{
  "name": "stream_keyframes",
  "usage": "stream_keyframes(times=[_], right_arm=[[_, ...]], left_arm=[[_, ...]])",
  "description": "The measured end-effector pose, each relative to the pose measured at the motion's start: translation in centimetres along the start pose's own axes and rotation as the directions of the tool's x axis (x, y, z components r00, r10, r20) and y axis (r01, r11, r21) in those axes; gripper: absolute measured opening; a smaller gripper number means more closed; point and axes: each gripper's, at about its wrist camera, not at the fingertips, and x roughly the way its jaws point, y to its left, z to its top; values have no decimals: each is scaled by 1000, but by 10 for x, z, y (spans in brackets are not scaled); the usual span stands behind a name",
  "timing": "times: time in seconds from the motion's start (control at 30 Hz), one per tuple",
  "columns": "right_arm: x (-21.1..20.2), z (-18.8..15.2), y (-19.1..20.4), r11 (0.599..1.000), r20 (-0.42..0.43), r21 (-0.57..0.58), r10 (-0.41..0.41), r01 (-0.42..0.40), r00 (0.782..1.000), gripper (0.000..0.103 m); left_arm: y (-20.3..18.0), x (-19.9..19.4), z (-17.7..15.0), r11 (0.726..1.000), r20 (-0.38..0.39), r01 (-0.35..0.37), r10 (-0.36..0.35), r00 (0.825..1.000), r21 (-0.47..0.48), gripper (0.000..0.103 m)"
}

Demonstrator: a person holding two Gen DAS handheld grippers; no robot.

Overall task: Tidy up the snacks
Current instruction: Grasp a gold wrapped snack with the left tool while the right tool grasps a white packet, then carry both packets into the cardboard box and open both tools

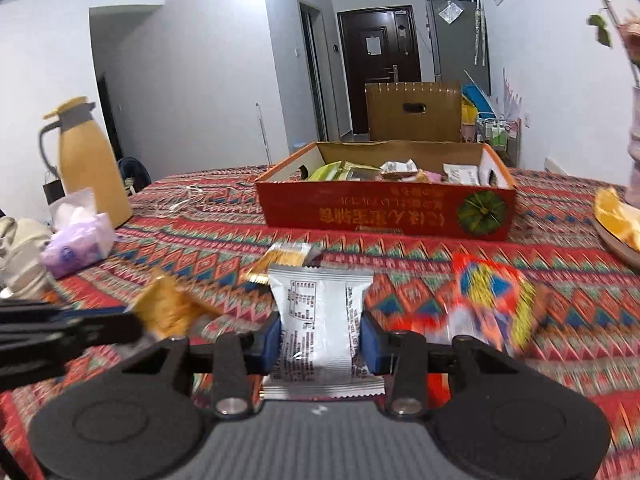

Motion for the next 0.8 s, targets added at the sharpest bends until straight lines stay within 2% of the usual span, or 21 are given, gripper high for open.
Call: stream_keyframes(times=[0.2, 0.47, 0.6, 0.8], right_arm=[[-47, -25, -8, 1000, 15, 14, -14, 14, 1000, 40], [-55, -28, -30, 999, 42, 37, -7, 6, 999, 40], [-46, -11, -39, 1000, 64, 13, -4, 3, 998, 40], [-27, 43, -59, 998, 129, -63, -14, 22, 992, 40]], left_arm=[[-23, -11, -3, 1000, 7, 6, -6, 1000, 20, 10], [-36, -5, 13, 999, 25, -9, 8, 1000, 46, 10], [-31, 10, 44, 999, 53, 11, -13, 998, 38, 10], [-17, 54, 108, 998, 107, 41, -45, 993, 42, 10]])
